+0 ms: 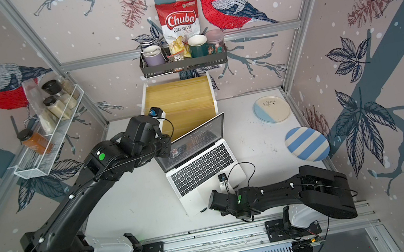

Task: Close the laptop lid and set it aside
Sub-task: Close the lid of the laptop.

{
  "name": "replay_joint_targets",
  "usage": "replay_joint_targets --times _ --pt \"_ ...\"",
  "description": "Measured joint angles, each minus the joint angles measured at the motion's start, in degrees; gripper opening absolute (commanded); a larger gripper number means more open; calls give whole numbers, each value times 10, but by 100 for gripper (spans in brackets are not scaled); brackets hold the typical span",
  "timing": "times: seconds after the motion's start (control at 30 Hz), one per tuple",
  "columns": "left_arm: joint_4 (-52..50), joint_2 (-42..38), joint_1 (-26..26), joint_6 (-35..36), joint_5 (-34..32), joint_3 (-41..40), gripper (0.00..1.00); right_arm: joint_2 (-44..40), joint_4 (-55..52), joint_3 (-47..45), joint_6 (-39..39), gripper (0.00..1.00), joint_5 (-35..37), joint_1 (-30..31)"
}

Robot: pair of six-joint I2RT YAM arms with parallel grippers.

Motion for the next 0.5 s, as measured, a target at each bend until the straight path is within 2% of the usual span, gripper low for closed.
replay_joint_targets --times 0.23,0.5 --pt "32 -27 -8 -15 13 -52 21 0 52 -17 0 0 3 -21" --pt "54 -29 -66 -41 13 -85 21 5 70 -20 0 0 4 -27"
